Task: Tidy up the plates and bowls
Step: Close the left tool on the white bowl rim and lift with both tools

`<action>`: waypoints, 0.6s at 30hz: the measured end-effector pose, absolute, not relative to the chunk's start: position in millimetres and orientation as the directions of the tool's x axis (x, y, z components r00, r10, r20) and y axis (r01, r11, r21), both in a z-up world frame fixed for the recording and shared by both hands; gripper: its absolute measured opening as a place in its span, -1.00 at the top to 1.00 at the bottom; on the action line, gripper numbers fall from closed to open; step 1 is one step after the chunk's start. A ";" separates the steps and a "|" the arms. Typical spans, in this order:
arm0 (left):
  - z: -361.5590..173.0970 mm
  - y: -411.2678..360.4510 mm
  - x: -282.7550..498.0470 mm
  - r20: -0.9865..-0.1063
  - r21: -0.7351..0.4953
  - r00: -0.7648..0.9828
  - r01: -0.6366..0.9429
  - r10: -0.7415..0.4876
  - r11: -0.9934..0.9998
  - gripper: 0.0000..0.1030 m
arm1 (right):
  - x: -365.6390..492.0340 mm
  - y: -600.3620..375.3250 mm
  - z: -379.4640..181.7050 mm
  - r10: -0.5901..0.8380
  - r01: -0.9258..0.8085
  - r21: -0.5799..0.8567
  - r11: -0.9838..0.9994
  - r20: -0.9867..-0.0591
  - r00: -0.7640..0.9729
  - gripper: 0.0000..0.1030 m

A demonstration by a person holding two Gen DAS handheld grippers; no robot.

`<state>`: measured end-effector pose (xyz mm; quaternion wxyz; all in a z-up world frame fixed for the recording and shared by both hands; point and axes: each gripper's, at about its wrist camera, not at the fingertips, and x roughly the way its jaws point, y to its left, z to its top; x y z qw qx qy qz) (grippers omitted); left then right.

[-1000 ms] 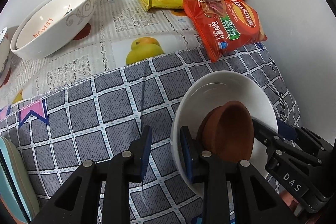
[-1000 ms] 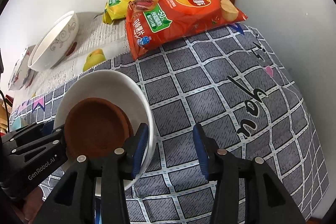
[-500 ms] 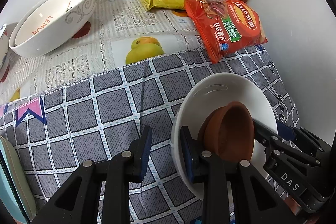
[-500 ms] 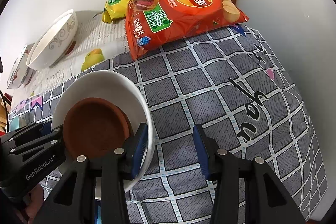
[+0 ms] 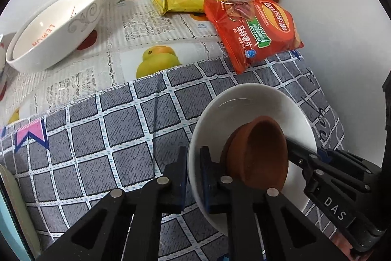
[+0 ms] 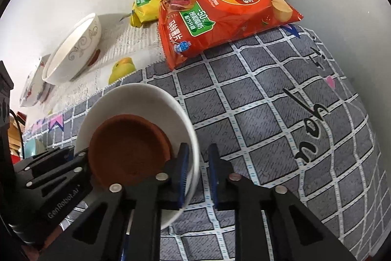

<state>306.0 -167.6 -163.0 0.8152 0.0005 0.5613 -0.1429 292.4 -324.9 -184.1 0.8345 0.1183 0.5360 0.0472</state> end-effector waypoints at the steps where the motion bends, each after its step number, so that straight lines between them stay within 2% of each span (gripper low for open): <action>1: -163.3 -167.6 306.0 -0.916 -0.158 0.327 0.234 -0.231 0.959 0.79 | 292.0 -324.6 -184.2 0.208 0.051 0.254 0.966 -0.880 0.426 0.77; 18: -160.1 -163.1 300.1 -0.911 -0.180 0.327 0.228 -0.249 0.957 0.80 | 287.9 -321.3 -181.0 0.183 0.099 0.253 0.962 -0.874 0.450 0.85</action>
